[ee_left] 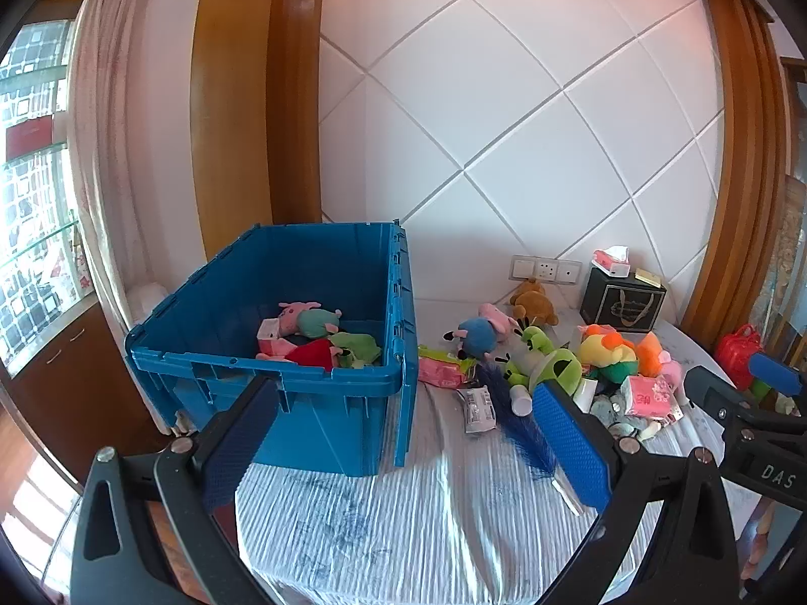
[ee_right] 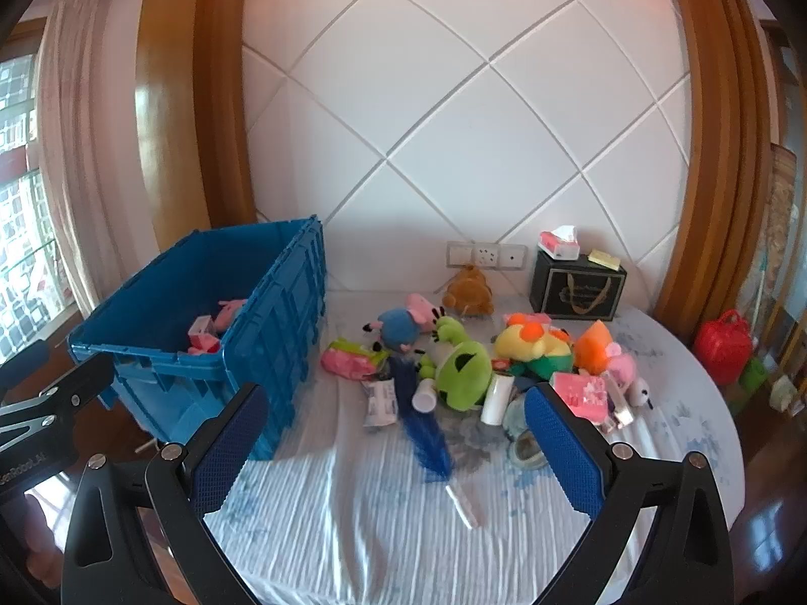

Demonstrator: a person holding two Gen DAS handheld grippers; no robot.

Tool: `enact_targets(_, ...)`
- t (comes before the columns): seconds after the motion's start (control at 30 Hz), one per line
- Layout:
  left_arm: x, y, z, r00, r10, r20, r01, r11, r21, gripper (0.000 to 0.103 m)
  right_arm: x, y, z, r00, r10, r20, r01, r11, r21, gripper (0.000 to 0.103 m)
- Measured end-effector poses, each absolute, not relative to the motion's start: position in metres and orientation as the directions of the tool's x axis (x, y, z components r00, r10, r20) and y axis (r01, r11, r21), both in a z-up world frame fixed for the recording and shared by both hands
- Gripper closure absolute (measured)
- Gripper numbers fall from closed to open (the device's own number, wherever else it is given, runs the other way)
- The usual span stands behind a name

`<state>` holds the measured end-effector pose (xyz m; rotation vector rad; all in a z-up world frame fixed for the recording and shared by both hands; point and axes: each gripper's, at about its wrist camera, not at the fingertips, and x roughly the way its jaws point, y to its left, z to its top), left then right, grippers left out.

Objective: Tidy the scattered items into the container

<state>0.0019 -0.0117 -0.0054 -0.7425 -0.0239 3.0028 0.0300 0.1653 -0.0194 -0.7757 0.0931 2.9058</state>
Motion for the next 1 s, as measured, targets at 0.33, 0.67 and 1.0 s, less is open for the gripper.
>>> enact_targets(0.33, -0.011, -0.019, -0.021, -0.860, 0.094, -0.502, -0.073, -0.995, -0.061, 0.001, 0.032, 0.164, -0.026, -0.844, 0.140, -0.517, -0.183, -0.983, 0.032, 0.000)
enact_targets(0.67, -0.034, 0.004, -0.076, -0.790, 0.186, -0.584, -0.212, -0.977, -0.024, 0.001, 0.040, 0.185, -0.070, -0.795, 0.223, -0.564, -0.303, -0.952, 0.050, 0.000)
enact_targets(1.0, -0.088, 0.083, -0.177, -0.633, 0.237, -0.737, -0.299, -0.953, -0.050, 0.001, 0.021, 0.285, -0.179, -0.637, 0.239, -0.733, -0.427, -0.901, 0.077, 0.000)
